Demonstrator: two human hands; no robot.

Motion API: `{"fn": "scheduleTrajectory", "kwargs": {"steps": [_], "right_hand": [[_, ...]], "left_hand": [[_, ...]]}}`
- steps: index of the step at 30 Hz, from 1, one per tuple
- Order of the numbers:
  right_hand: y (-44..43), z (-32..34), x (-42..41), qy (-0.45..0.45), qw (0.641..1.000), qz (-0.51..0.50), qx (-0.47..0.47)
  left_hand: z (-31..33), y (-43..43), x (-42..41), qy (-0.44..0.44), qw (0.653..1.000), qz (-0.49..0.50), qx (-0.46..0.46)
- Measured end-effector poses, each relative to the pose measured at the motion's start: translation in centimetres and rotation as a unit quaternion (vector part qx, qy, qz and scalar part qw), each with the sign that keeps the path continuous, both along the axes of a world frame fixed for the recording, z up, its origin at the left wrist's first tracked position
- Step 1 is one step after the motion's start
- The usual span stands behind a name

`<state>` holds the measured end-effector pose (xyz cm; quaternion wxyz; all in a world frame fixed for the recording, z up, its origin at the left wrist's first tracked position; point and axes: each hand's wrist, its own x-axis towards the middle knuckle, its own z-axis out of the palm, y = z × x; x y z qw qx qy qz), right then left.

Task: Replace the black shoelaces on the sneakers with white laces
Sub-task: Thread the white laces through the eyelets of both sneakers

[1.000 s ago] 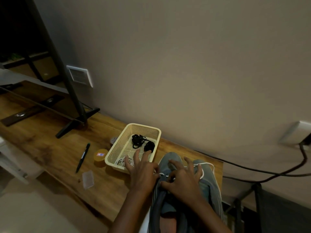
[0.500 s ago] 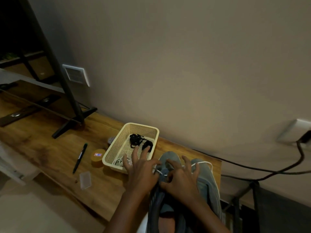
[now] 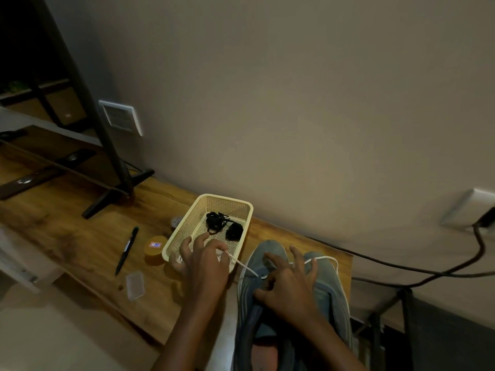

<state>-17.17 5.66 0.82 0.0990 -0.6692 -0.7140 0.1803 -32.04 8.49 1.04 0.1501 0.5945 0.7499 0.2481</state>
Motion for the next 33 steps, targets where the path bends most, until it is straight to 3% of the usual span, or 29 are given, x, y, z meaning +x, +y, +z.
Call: {"fn": "scheduleTrajectory", "kwargs": {"steps": [7,11,18,25,30,33], "right_hand": [[0.0,0.2,-0.2,-0.005,1.0,0.0,0.006],[0.0,0.2,-0.1,-0.005,1.0,-0.001,0.0],[0.2,-0.2,0.0,0.0,1.0,0.003,0.0],[0.1,-0.1,-0.1,0.005,1.0,0.002,0.003],[0.0,0.2,0.0,0.008,1.0,-0.002,-0.008],[0.1,-0.1,0.0,0.006,1.0,0.0,-0.012]], "left_hand": [[-0.6,-0.5,2.0,0.119,0.978,-0.156,-0.065],[-0.5,-0.3,1.9,0.112,0.982,-0.141,-0.064],[-0.4,0.0,0.1,0.025,1.0,-0.006,-0.013],[-0.5,-0.4,2.0,0.118,0.978,-0.162,-0.06],[-0.5,-0.5,2.1,0.108,0.982,-0.141,-0.067],[-0.5,-0.2,1.4,0.082,0.992,-0.08,-0.046]]}}
